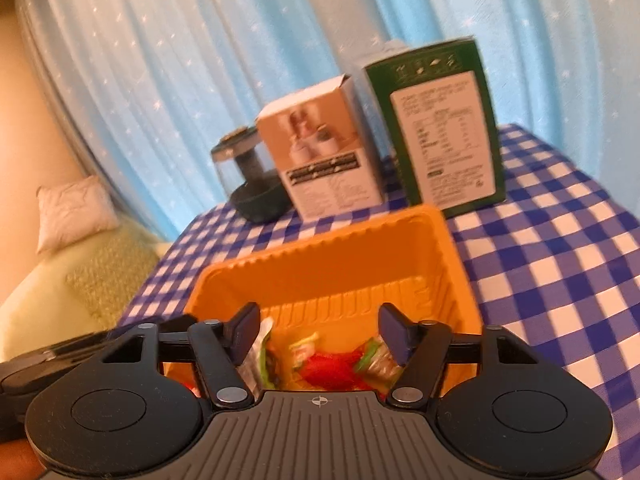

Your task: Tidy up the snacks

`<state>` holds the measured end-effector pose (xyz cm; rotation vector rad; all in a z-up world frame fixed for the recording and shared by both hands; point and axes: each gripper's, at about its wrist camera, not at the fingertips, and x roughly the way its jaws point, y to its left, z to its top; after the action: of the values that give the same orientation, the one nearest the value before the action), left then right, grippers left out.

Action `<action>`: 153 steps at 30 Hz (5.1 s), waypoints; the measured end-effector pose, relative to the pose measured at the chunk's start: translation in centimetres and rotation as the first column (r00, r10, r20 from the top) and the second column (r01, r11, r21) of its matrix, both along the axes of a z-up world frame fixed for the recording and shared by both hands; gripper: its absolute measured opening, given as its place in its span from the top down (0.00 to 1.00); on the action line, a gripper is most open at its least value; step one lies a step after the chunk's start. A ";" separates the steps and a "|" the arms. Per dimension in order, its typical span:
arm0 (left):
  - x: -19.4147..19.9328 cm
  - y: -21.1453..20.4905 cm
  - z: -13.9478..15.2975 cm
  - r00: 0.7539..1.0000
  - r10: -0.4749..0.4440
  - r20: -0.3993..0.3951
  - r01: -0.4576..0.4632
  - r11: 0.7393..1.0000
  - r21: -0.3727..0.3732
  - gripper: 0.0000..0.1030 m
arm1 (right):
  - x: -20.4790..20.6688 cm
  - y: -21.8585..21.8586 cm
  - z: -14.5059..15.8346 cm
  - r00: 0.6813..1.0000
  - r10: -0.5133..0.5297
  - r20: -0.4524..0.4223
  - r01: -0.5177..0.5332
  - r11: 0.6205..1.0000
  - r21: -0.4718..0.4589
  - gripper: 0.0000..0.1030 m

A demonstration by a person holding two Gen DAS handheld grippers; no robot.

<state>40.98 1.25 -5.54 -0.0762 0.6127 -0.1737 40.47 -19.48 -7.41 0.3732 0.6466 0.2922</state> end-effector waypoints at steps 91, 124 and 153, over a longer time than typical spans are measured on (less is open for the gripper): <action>-34.7 -0.9 10.7 0.989 0.131 -0.076 -0.126 0.990 0.062 0.00 | -35.2 -0.4 11.1 0.999 -0.006 -0.049 -0.008 0.961 -0.277 0.21; -37.0 -2.0 11.5 0.991 0.116 -0.068 -0.111 0.991 0.073 0.00 | -37.3 -1.0 12.1 0.999 -0.014 -0.038 0.002 0.956 -0.292 0.21; -37.2 -2.7 10.9 0.992 0.107 -0.073 -0.102 0.992 0.072 0.00 | -37.5 -0.8 12.2 0.999 -0.023 -0.035 0.012 0.958 -0.286 0.21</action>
<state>3.74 -1.42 5.39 -0.0494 0.6889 -0.0485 2.99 -20.25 4.75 0.1064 0.7122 0.1713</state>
